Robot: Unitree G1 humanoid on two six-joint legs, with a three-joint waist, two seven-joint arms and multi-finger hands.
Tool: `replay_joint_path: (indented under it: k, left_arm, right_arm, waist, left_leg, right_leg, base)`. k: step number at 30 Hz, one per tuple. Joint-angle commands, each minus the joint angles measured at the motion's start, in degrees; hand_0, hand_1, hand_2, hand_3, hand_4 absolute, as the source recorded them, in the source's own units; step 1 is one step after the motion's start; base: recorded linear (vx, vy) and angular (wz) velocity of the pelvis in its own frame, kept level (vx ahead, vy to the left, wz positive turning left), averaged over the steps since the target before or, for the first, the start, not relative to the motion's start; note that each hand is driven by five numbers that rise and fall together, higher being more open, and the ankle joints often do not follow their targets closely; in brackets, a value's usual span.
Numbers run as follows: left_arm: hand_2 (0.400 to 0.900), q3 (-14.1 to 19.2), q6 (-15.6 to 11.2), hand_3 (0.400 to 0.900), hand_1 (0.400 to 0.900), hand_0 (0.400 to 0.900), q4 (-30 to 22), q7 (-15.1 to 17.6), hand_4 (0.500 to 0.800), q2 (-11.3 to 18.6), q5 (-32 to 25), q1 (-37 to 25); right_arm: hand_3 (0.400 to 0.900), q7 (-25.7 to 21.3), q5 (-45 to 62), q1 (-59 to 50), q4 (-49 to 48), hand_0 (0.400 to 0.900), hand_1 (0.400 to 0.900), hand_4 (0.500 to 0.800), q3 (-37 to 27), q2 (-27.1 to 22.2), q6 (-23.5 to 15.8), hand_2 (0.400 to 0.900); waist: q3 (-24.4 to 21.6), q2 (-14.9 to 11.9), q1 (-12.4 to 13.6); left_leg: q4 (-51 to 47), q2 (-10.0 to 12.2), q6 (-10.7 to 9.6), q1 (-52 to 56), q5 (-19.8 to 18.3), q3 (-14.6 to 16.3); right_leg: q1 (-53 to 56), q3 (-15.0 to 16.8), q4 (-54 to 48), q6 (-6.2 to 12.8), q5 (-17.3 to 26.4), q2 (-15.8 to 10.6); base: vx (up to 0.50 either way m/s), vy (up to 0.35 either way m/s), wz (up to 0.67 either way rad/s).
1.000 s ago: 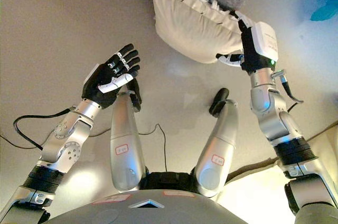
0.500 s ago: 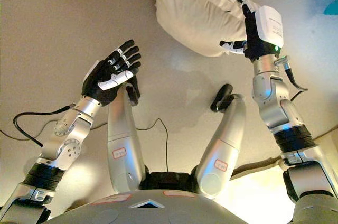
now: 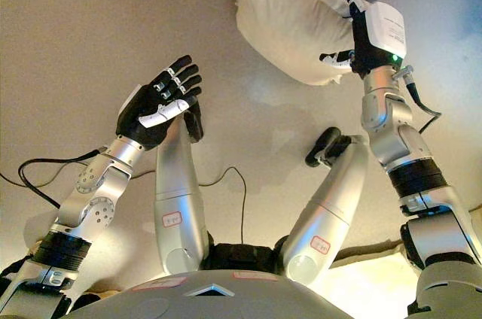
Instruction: Pick up the pillow and put it on the sofa.
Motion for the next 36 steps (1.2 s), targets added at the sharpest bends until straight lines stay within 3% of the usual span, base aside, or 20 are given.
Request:
replay_joint_path:
  k: [1,11,25,36]
  left_arm:
    - [0.900,0.89,-3.20,0.900,0.900,0.900,-4.75,-2.22,0.800,-0.24,-1.99,-1.10]
    - [0.900,-0.43,-3.44,0.900,0.900,0.900,-3.59,-2.27,0.800,-0.99,-2.48,-1.66]
    - [0.900,-1.99,-3.46,0.900,0.900,0.900,-3.46,-1.43,0.800,-1.62,-3.52,-3.15]
    - [0.900,-3.05,-3.59,0.900,0.900,0.900,-3.12,-1.13,0.800,-2.62,-2.84,-3.45]
  right_arm:
    - [0.900,-2.51,-1.27,-7.55,2.73,0.900,0.900,0.800,-1.81,-2.59,-0.39,0.900]
    - [0.900,-5.37,-1.41,-13.05,8.05,0.900,0.900,0.800,0.22,-1.74,2.42,0.900]
    - [0.900,-1.77,2.84,-20.54,14.76,0.900,0.900,0.800,4.04,-1.06,7.27,0.900]
    - [0.900,3.31,10.27,-26.73,24.64,0.900,0.900,0.800,7.51,0.91,14.13,0.900]
  waist:
    - [-0.13,2.05,2.13]
    - [-0.12,3.12,2.77]
    - [-0.11,3.96,3.94]
    - [-0.11,4.49,5.94]
  left_leg:
    - [7.21,3.45,2.08,4.15,-11.76,-2.95]
    - [10.53,2.89,1.73,2.31,-12.63,-4.05]
    - [10.87,2.54,1.50,0.54,-12.14,-4.32]
    - [14.84,1.79,1.53,0.68,-13.79,-5.34]
  right_leg:
    - [-3.99,2.89,-3.03,1.51,5.51,-0.73]
    - [-5.90,4.18,-0.42,1.19,4.49,-0.97]
    - [-7.37,4.41,-0.91,0.92,5.48,-1.50]
    - [-6.63,4.69,2.98,-0.15,2.75,-2.30]
  base:
    - [0.02,0.020,0.07]
    - [0.01,0.012,0.03]
    - [0.00,0.021,0.03]
    - [0.00,0.004,0.02]
